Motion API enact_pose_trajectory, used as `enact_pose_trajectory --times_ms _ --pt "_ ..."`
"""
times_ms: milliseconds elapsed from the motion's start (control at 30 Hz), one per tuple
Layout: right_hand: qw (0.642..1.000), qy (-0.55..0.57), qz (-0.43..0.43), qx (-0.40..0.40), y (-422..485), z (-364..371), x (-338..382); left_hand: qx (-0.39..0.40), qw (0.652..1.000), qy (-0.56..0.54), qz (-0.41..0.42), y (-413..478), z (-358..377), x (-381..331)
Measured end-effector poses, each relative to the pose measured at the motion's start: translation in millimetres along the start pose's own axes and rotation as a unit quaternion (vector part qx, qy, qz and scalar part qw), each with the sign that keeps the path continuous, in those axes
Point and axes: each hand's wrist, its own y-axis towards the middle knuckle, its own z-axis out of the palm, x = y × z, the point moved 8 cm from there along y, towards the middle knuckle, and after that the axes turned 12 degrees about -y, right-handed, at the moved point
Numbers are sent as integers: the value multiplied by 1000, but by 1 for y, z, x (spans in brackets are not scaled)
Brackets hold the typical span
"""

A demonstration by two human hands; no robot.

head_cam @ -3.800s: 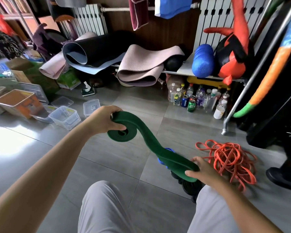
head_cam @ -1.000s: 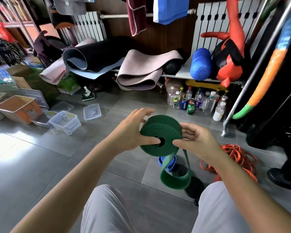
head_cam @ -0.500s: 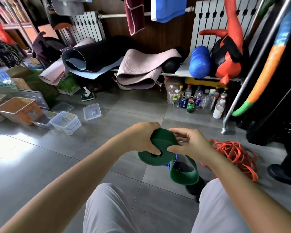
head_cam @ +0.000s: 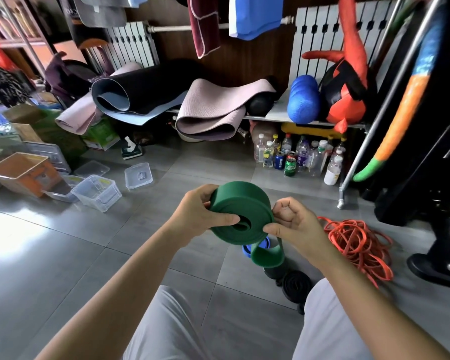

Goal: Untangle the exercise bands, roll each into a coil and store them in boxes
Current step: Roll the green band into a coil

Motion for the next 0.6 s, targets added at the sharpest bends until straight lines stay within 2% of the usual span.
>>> enact_pose_trajectory --times_ms 167,233,300,367,467,600 --pt "999 30 -4 -12 -4 1 10 15 989 -138 -44 -11 8 16" --pt "999 26 -9 -22 -3 -3 16 27 986 -149 -67 -15 14 23" --pt "999 21 -6 -30 -2 -6 20 20 996 -61 -60 -15 15 18" --pt "999 7 -3 -38 -1 -11 24 1 995 102 2 -11 10 -1" --pt "999 -37 6 -17 3 -11 35 49 952 284 101 -12 18 -34" --pt "994 -111 6 24 8 -3 43 142 902 395 98 -9 40 -40"
